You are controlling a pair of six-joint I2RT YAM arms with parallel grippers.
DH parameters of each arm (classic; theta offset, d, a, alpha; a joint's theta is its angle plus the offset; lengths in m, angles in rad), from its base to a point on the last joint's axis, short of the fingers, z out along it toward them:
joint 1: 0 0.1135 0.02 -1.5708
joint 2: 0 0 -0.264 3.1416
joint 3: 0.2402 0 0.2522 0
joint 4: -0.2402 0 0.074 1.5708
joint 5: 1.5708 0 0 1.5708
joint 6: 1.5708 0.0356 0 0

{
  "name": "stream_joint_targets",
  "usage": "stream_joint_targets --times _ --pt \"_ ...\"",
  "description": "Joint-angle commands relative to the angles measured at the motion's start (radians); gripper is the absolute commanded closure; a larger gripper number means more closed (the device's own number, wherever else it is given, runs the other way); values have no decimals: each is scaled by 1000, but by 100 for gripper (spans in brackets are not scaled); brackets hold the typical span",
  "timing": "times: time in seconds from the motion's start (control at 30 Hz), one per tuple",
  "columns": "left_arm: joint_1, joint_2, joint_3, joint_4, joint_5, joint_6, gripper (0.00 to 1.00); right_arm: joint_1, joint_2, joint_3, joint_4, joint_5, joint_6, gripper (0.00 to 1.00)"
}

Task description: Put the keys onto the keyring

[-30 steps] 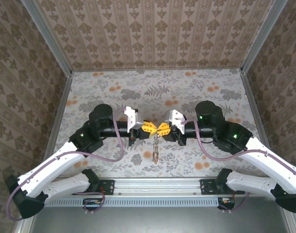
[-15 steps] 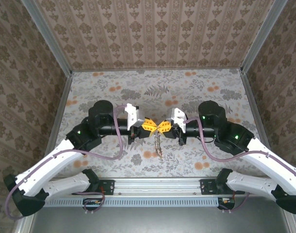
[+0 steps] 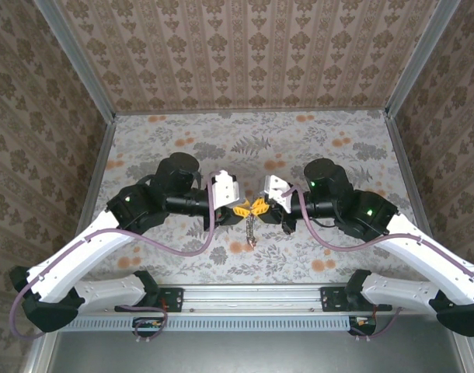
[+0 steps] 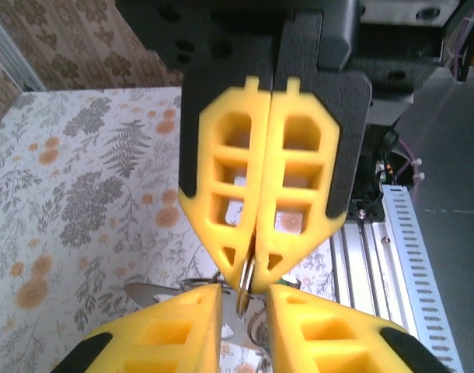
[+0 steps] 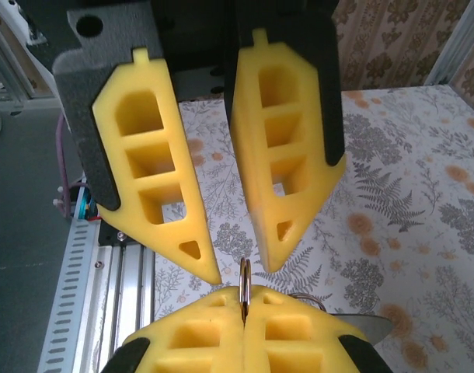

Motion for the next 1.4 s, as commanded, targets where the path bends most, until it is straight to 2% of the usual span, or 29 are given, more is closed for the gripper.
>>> stream_joint_targets --times 0.0,0.13,0.27,0.33,0.47,0.63,0.8,0.93,1.17,1.37 --pt "-9 -7 16 -36 -6 34 78 -5 1 45 0 -22 -20 100" --pt "-10 -4 21 -34 -8 39 81 -6 18 48 1 -22 -18 100" --pt "-10 7 18 -11 10 35 91 -5 27 55 -38 -29 -20 100" --pt "-10 9 15 2 21 31 100 -6 28 57 -41 -32 -21 100" --pt "2 -32 -41 102 61 -17 100 -5 15 43 -34 -47 -22 100" --pt "71 -153 -184 380 189 -177 100 -6 -58 -33 83 -95 10 82" --pt "102 -207 -271 577 266 -284 100 -6 -73 -49 130 -111 29 81" --pt "106 -209 -288 625 295 -317 100 -6 -72 -51 155 -117 35 84" --pt "106 -219 -324 688 296 -342 100 -5 -108 -72 213 -98 63 80" --pt "107 -219 -315 666 299 -326 100 -6 -142 -81 182 -71 77 65"
